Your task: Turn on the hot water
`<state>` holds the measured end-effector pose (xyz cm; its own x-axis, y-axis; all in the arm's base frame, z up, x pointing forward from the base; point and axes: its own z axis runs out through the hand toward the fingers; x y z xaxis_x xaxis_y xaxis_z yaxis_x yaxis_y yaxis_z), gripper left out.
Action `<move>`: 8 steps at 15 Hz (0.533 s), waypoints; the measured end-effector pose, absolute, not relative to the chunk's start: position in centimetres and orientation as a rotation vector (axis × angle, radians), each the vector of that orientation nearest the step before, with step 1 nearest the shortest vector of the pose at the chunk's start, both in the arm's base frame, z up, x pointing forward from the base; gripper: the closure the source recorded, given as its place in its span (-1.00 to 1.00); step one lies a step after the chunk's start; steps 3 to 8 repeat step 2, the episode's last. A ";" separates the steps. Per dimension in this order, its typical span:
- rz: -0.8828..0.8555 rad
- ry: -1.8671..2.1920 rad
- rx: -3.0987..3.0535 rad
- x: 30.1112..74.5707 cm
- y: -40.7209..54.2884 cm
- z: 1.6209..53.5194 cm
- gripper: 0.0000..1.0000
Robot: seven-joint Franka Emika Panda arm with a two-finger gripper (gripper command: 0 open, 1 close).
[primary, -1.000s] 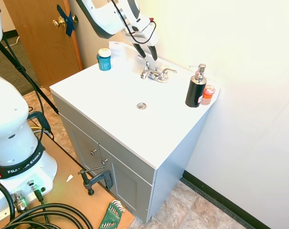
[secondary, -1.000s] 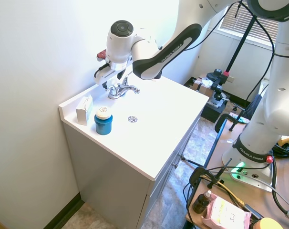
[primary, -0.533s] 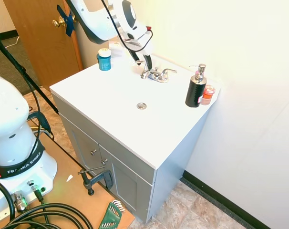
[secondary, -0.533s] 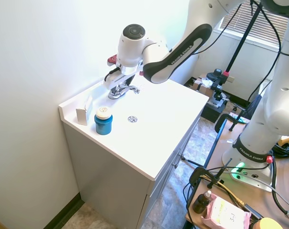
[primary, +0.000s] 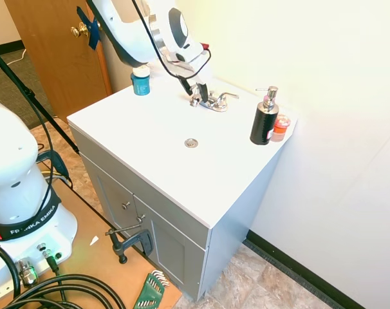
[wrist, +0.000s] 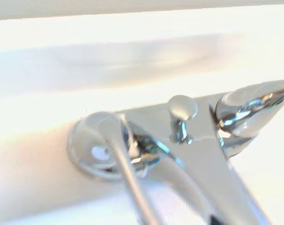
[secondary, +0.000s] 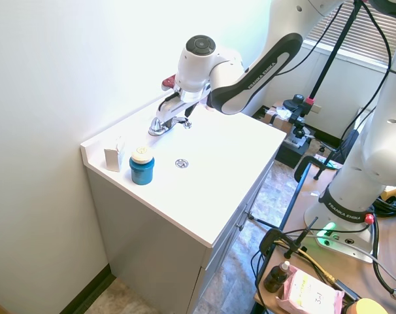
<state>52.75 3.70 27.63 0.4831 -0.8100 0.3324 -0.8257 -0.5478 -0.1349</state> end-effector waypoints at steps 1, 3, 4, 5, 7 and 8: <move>0.496 -1.462 2.704 51.5 3.6 27.6 -1.00; 0.428 -1.460 2.742 49.9 3.5 27.6 -1.00; 0.428 -1.460 2.742 49.9 3.5 27.6 -1.00; 0.428 -1.460 2.742 49.9 3.5 27.6 -1.00; 0.428 -1.460 2.742 49.9 3.5 27.6 -1.00; 0.428 -1.460 2.742 49.9 3.5 27.6 -1.00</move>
